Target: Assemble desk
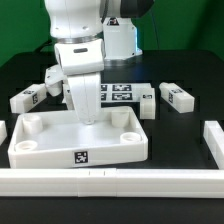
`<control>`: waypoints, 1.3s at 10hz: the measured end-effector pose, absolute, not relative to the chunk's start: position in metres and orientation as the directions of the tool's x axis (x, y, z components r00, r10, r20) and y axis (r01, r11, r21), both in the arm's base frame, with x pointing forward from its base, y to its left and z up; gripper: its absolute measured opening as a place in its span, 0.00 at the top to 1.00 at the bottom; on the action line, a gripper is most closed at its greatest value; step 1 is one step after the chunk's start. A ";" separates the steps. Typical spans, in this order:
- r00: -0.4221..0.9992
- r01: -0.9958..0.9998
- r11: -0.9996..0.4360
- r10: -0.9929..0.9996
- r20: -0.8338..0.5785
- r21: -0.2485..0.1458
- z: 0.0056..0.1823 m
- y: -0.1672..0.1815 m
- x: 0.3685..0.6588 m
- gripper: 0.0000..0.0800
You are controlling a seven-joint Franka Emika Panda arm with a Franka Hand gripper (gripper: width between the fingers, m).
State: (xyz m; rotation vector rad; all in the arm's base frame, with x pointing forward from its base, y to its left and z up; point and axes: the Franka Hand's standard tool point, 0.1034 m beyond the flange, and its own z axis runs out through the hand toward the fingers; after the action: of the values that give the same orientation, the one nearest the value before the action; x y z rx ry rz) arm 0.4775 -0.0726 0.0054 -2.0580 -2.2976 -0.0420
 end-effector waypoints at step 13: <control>0.102 0.995 -0.103 0.990 0.095 0.003 0.006 0.036 0.526 0.93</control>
Offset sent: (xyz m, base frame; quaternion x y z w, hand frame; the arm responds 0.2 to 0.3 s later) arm 0.0189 0.0389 0.0028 0.0021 0.0018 0.0688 0.9976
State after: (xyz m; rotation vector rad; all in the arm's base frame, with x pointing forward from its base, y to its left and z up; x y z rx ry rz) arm 0.5259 0.0360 0.0063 -2.2858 -2.0616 -0.1124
